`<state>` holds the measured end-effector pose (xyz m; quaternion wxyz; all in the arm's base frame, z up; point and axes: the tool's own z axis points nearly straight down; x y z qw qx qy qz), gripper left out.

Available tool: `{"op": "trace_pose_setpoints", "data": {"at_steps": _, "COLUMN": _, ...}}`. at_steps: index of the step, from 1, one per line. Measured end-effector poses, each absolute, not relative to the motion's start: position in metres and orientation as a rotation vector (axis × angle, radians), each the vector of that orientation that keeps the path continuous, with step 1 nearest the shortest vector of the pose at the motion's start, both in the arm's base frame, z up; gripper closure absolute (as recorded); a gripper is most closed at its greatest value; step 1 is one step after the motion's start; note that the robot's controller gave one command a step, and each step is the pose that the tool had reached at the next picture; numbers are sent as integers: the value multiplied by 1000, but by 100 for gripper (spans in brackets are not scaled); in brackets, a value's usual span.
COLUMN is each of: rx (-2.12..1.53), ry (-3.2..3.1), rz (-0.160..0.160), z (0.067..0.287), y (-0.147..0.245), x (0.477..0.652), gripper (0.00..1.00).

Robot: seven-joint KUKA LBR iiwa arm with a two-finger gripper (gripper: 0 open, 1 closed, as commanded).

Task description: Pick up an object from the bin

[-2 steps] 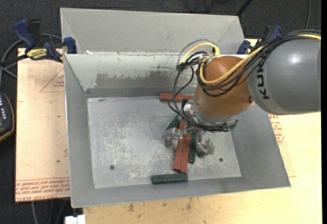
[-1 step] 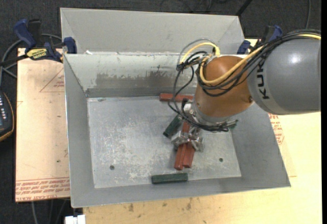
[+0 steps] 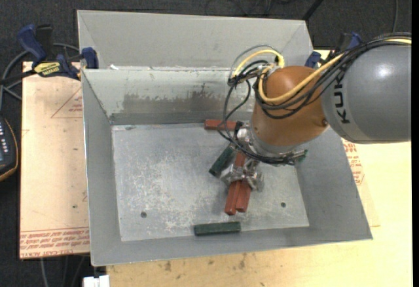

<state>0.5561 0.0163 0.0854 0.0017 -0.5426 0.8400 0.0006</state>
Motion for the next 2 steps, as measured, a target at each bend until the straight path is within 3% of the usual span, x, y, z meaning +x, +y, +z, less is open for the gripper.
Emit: {"op": "trace_pose_setpoints", "data": {"at_steps": 2, "rx": -1694, "ry": 2640, "rz": -1, "z": 146, "y": 19, "x": 558, "gripper": 100}}
